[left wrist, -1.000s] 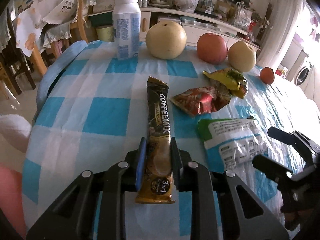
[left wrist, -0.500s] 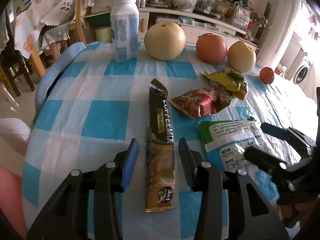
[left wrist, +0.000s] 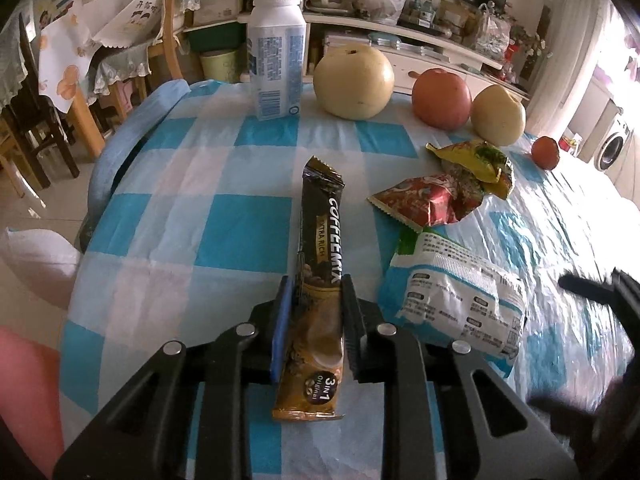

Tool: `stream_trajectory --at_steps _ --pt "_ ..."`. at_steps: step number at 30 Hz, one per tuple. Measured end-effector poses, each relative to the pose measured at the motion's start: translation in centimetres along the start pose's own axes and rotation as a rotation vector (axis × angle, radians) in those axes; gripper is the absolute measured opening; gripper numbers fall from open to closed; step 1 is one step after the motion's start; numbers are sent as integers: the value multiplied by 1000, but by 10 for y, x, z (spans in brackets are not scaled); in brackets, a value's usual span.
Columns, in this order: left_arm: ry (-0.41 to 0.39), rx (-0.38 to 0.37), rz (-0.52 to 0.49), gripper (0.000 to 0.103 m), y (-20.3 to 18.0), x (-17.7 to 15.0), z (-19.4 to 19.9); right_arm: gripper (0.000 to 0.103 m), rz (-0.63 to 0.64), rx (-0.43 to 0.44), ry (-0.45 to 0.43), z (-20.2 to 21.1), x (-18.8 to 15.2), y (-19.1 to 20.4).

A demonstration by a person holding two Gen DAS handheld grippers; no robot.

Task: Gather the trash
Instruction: 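Grasp the Coffeemix stick with the left tool while the right tool grasps the white-green packet, then lift both held packets and carry them over the pink bucket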

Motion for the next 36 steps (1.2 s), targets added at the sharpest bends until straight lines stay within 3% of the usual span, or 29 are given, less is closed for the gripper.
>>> stream_trajectory --at_steps 3,6,7,12,13,15,16,22,23,25,28,30,33,36 --pt "-1 -7 0 24 1 -1 1 94 -12 -31 5 -11 5 -2" --pt "-4 -15 9 23 3 -2 2 94 -1 -8 28 -23 6 8" --pt "-11 -19 12 18 5 -2 4 94 8 -9 33 -25 6 11" --pt "-20 -34 23 14 8 -5 8 94 25 -73 79 -53 5 13" --pt "-21 -39 26 15 9 -5 8 89 13 -74 69 -52 7 11" --pt "-14 -48 30 19 10 -5 6 79 3 -87 62 -53 9 9" --pt "-10 -43 28 26 10 -5 5 75 7 -92 59 -53 10 8" --pt "3 -16 -23 53 -1 0 -2 61 15 -78 61 -48 6 8" --pt "1 -7 -30 54 -3 0 -3 50 15 -72 63 -46 5 9" --pt "7 30 -67 54 -10 2 -6 49 17 -85 64 -44 5 9" --pt "-5 45 -82 48 -16 3 -6 49 13 -85 66 -42 3 8" --pt "-10 45 -89 29 -17 4 -5 48 12 -88 65 -42 3 8" --pt "-13 49 -87 22 -18 3 -3 47 14 -94 61 -41 2 9" --pt "-26 7 -33 13 -12 0 2 46 17 -101 54 -38 1 10"
Point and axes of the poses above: each gripper's, at about its wrist camera, not at the fingertips, and z roughly against the way its jaws point, y to its left, x to its top, the point moved 1 cm from there along -z, roughly the way its jaws point, and after that the axes turned 14 degrees about -z, right-handed, at the moved point
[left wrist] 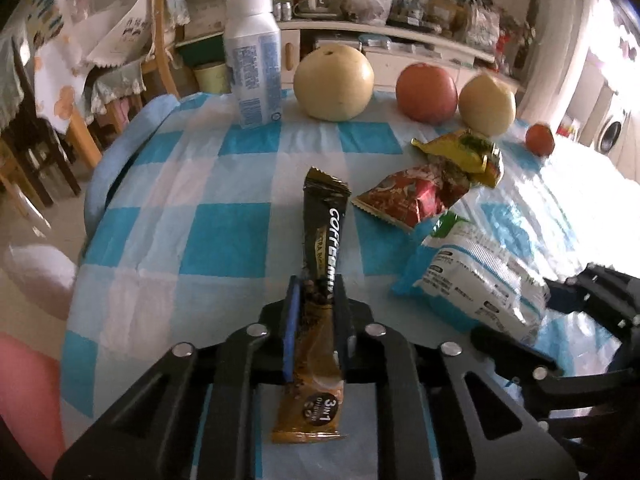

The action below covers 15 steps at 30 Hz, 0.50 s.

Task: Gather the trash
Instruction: 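Lift both held packets and carry them over the pink bucket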

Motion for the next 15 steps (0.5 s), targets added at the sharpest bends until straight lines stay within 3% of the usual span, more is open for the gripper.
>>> stream_trajectory --at_steps 9,15 --pt "-53 -102 102 9 16 -12 23 44 5 21 -43 18 -3 4" --pt "-97 -113 127 9 21 -20 45 43 5 28 -82 31 -6 12"
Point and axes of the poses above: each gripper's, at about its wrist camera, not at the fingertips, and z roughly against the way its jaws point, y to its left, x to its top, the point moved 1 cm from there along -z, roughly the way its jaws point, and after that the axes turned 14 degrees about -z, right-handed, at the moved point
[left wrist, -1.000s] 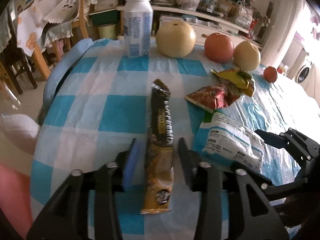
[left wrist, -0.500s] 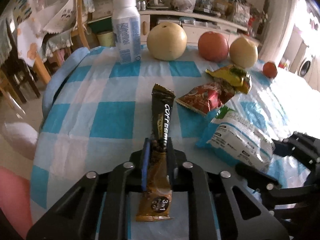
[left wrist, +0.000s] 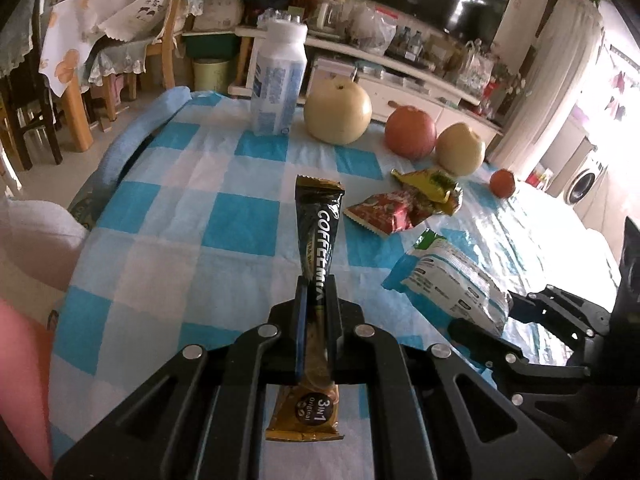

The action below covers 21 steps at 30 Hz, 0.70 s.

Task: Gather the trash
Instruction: 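Lift both held packets and carry them over the pink bucket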

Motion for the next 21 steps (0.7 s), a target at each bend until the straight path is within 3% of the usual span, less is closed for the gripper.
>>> stream_trajectory --at_steps 12,21 --pt "-113 97 76 9 36 -12 72 43 -25 67 -43 30 -4 34" --pt "-126 222 178 9 94 -24 118 43 -25 156 -67 47 -8 93"
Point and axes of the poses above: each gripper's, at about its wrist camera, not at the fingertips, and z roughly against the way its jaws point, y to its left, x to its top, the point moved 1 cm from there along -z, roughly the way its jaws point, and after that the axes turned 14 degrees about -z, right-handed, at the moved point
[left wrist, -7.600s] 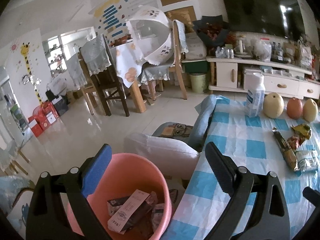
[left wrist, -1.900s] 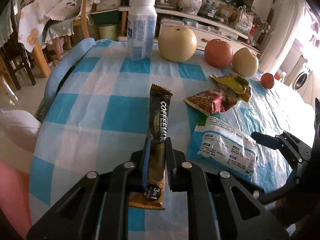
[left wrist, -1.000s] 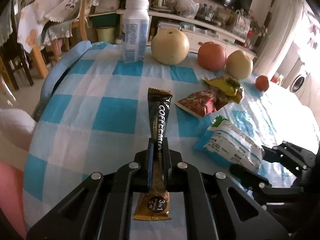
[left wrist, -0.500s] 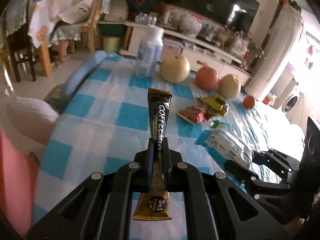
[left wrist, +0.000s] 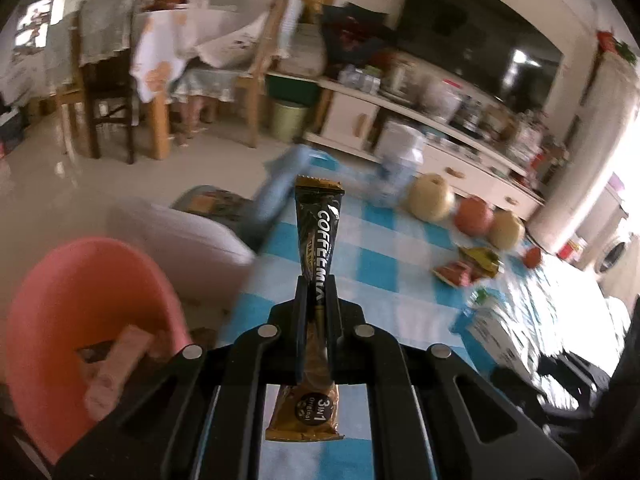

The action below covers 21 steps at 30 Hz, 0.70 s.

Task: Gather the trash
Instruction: 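Lift both held packets and carry them over the pink bucket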

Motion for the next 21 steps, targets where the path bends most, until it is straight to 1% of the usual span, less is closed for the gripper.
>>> stream_trajectory --at_steps 5,9,10,16,18,21 --pt "-5 76 60 9 41 -3 12 43 49 54 20 -11 -9 52" --pt "-8 115 118 9 71 -7 20 43 61 104 29 -22 -11 91" --pt "-9 131 135 9 80 -8 23 43 79 113 35 -27 -12 106" --pt "-24 191 227 9 121 -14 36 43 170 156 55 -48 -12 173" --pt "-36 191 271 9 134 -17 41 43 185 167 59 -55 -11 188" --pt "-31 229 290 10 148 -20 45 44 218 181 67 -71 -12 212"
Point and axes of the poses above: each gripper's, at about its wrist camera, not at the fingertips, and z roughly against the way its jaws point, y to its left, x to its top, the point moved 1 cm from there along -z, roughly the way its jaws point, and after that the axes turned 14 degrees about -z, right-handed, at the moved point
